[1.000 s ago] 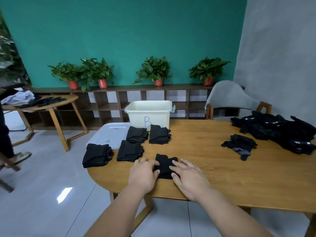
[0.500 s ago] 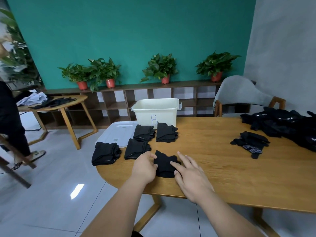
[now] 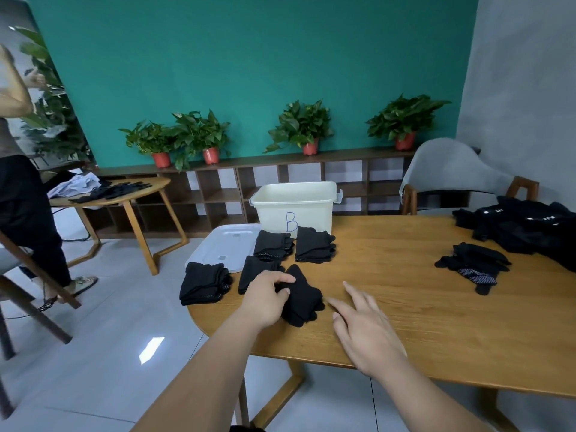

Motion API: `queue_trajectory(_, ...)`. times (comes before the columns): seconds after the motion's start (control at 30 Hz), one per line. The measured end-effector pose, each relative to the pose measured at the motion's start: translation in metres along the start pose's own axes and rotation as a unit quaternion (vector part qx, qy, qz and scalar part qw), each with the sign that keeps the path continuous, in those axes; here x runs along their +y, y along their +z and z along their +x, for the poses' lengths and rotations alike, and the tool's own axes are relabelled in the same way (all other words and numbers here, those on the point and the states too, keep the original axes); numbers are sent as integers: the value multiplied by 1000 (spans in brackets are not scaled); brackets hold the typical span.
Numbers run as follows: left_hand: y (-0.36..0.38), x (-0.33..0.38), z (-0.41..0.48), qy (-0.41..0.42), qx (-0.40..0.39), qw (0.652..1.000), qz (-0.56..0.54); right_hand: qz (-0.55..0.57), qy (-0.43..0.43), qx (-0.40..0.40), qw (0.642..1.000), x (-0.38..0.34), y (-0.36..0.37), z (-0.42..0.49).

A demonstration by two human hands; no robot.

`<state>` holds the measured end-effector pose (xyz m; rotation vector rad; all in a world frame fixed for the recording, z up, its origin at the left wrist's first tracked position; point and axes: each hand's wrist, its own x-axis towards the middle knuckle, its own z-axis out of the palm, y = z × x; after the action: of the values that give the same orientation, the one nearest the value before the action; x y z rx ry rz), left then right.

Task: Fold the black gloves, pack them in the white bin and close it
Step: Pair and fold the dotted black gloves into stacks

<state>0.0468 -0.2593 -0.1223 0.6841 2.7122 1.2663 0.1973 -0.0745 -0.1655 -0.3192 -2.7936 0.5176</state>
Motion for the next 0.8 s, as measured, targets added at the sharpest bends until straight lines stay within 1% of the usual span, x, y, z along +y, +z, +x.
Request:
queue_trajectory(0.1,-12,7,12,44,23,998,-29,-3,4,-4,1000,0,-1,1)
queue_trajectory(0.17,-23,11,24,53,49,996,-53,-5,7,-10,1000,-1,-1,1)
queue_trajectory(0.23,-34,12,37,23,92,992,-87,-4,12,-17,1000,-1,-1,1)
queue_trajectory(0.3,-43,6,47,-35,121,986,-107,-3,19,-23,1000,-1,-1,2)
queue_trajectory(0.37,-46,-6,49,-98,104,985,-92,-6,25,-28,999,-2,-1,3)
queue_trajectory(0.43,-43,-18,46,-134,88,985,-67,-12,28,-33,999,-3,-3,3)
queue_trajectory(0.53,-38,-30,46,-130,101,984,-65,-21,29,-37,999,-5,-5,5)
queue_trajectory(0.7,-42,-27,52,-112,129,984,-51,-33,29,-39,998,-6,-3,5)
queue_trajectory(0.8,-42,-31,54,-115,120,986,0,-35,30,-42,998,-6,-4,4)
